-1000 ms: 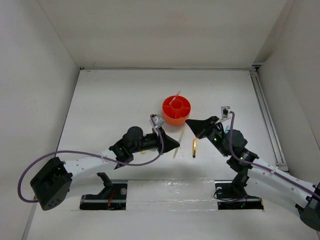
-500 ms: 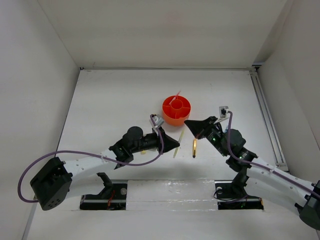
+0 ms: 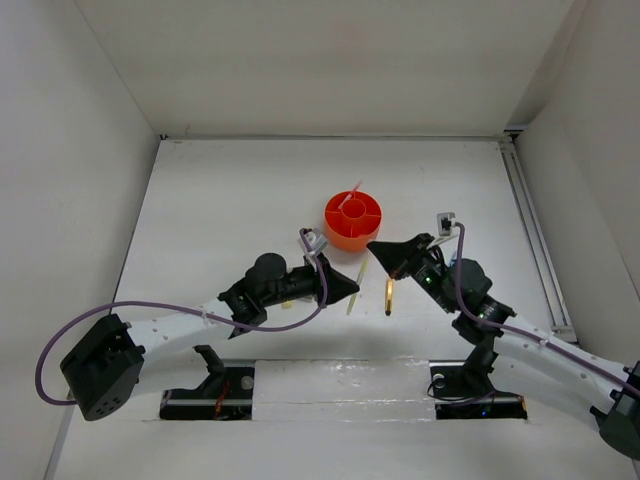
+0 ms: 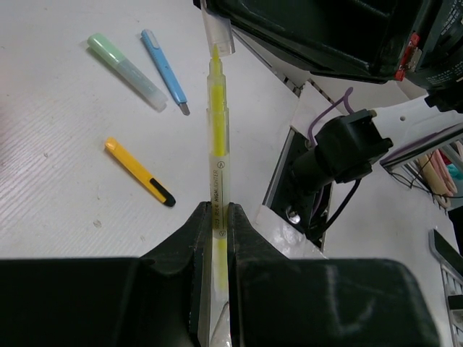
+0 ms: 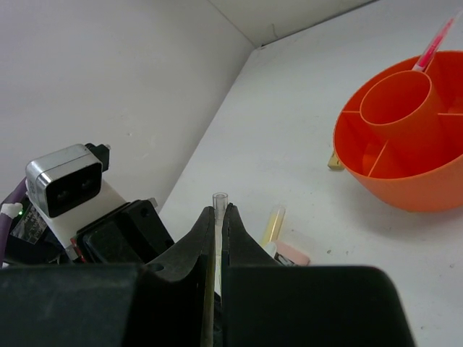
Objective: Sort the stationery into containers
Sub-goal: Close the pen cap on the pen.
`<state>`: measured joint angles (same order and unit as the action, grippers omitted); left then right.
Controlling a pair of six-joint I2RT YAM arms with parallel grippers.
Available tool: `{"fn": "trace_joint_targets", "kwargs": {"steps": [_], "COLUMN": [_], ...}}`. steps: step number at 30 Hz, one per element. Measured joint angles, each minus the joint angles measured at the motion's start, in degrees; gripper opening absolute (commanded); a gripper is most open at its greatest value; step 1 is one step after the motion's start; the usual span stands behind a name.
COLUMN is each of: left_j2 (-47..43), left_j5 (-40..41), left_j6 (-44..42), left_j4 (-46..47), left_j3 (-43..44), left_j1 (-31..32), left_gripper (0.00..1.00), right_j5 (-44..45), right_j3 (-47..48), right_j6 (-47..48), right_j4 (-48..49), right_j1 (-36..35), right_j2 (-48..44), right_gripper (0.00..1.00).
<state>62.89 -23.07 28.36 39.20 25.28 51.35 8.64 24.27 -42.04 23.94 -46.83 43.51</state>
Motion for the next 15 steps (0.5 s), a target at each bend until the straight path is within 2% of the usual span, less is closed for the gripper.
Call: {"fn": "trace_joint_targets", "kwargs": {"steps": [15], "left_j2": [-0.2], "left_j5": [1.1], "left_j6": [0.5], "left_j4": [-0.5], "left_j3": [0.0], "left_j1": [0.0], "left_gripper": [0.00], "right_j5": [0.6], "right_j3": [0.0], "right_j6": [0.0], "right_j4": [1.7], "right_j1": [-1.4], "right_j2": [1.6], "right_gripper": [0.00]}}
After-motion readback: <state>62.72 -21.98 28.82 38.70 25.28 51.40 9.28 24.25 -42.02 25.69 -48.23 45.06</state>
